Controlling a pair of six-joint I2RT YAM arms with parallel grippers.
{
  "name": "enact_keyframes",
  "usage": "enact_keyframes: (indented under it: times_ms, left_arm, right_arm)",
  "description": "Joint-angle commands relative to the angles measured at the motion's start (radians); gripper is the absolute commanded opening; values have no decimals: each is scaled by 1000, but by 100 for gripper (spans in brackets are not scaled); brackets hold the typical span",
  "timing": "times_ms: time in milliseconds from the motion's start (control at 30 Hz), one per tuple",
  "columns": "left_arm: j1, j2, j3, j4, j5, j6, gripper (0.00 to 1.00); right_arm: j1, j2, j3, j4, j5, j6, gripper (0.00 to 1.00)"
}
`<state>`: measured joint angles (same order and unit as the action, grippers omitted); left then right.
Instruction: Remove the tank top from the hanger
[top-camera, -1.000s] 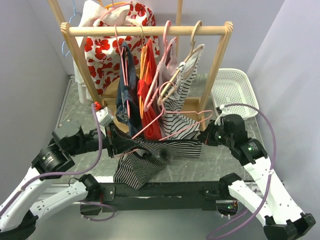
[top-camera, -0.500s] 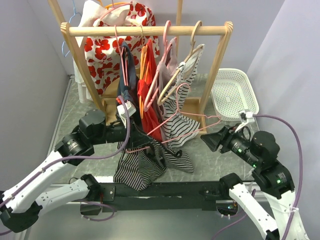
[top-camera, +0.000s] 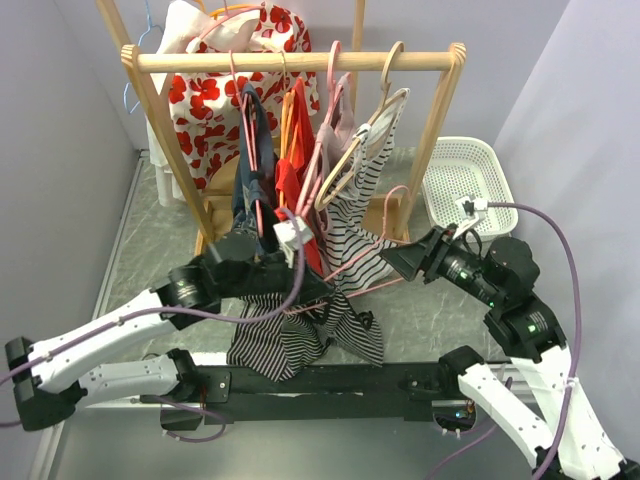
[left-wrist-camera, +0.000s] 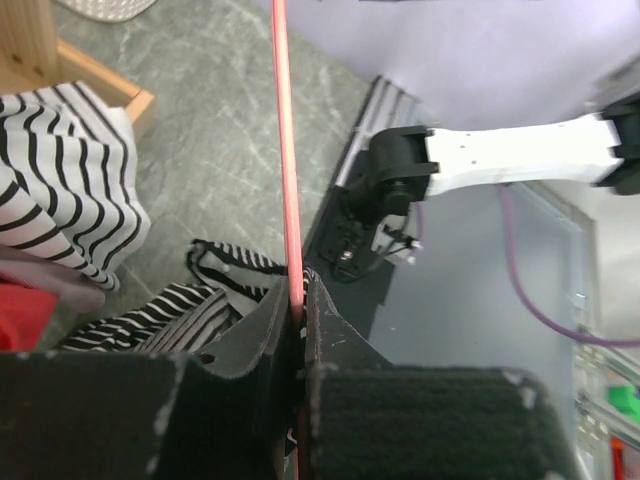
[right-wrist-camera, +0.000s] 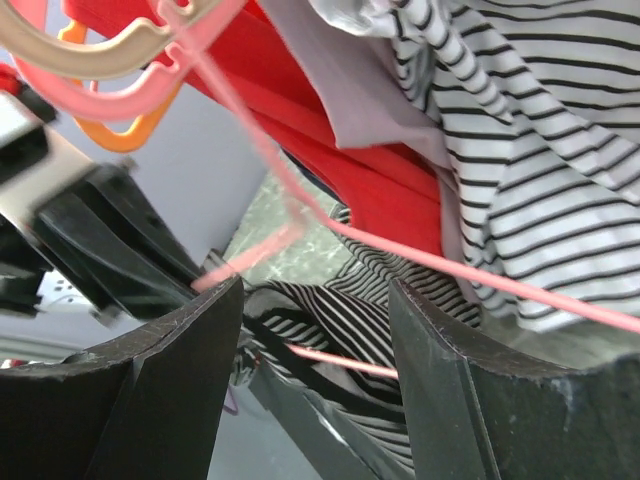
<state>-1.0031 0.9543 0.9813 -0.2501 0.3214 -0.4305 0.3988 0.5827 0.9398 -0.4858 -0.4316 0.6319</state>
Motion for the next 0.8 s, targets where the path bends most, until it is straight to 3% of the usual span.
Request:
enact_keyframes:
  times_ms: [0, 67, 367, 633, 700, 767]
  left_arm:
    - [-101, 38, 26, 81, -217, 12, 1]
    - [-135, 57, 37, 75, -318, 21, 1]
    - [-212, 86, 68, 103, -438, 29, 1]
    - [-276, 115, 65, 141, -421, 49, 1]
    - [-295, 115, 53, 146, -423, 39, 1]
    - [-301, 116, 46, 138, -439, 30, 1]
  right_arm:
    - [52, 28, -22, 138, -10, 48, 67]
    - [78, 32, -39, 151, 23, 61, 68]
    - [198, 88, -36, 81, 208, 89, 67]
    - [218, 85, -76, 148, 266, 100, 63]
    - [219, 80, -76, 161, 274, 100, 58]
    - [219, 68, -81, 174, 281, 103, 39]
